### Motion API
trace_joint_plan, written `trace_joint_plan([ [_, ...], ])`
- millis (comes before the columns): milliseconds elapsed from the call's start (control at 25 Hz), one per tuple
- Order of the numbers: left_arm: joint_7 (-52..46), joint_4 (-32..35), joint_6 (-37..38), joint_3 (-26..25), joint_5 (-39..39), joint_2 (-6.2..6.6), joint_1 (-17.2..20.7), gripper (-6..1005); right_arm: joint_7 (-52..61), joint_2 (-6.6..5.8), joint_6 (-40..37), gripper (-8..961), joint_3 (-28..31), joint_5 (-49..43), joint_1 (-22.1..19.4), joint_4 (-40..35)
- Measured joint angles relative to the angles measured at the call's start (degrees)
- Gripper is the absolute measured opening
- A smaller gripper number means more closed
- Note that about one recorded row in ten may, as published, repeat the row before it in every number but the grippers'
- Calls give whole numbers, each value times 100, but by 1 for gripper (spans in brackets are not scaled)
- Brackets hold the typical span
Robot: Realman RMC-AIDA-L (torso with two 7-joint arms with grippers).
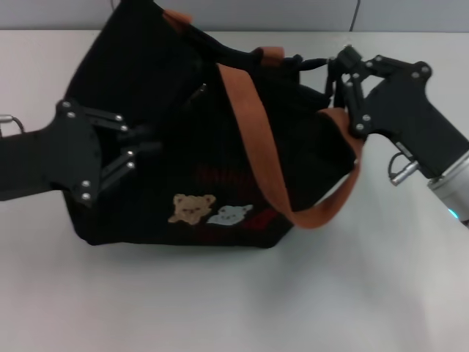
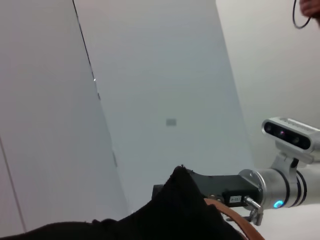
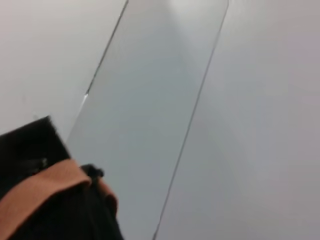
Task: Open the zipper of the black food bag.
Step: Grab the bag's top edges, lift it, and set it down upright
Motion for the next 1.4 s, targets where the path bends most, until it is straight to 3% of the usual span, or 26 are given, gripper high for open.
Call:
trace_joint_plan([
  [360,635,-1169,-171,-9,29,1,-312,103,577,-7,-418,38,187,0,-304,-473],
  [800,1457,-2728,-1030,-41,-445,-19,-756,102,743,-12,-429,69,510,0,-420,-544],
  [1400,1431,-3207,-1395,-55,-633,-41,-813,140,2698,-26,-9,112,576,-34,-85,-1238],
])
